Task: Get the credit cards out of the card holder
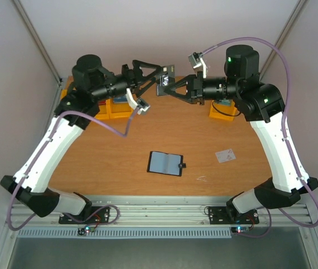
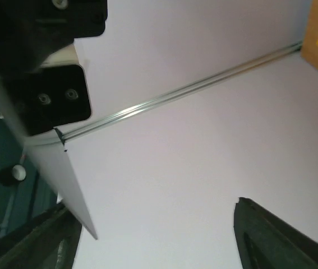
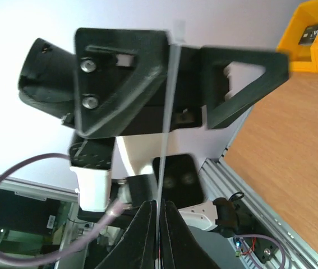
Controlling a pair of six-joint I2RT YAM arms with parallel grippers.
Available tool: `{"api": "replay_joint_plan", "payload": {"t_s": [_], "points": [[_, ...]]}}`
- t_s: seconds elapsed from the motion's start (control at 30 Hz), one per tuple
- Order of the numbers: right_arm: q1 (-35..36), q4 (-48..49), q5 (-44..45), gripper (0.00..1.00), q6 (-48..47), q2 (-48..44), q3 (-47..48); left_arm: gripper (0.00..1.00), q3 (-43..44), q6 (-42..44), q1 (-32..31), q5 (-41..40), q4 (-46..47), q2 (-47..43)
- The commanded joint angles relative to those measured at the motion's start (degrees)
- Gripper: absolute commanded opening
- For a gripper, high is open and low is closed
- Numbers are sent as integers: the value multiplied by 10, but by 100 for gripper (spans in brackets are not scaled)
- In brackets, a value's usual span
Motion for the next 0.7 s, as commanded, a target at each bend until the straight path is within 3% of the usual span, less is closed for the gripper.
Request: {"api": "replay_joint_plan", "payload": {"t_s": [0.0, 0.27, 0.43, 0.6, 0.67], "points": [[6, 7, -18, 1, 9, -4, 12, 69, -54, 88, -3, 43, 271, 2], [6, -8, -5, 1, -9, 3, 16, 48, -122, 67, -4, 71, 366, -12], [-7, -27, 1, 1, -17, 21, 43, 46, -150, 46, -3, 78, 394, -25], [-11, -94, 0, 1, -50, 89, 148, 46, -167, 35, -4, 84, 390, -30], [-11, -139, -16, 1, -71, 127, 205, 38, -170, 35, -4, 85, 387, -32]]}}
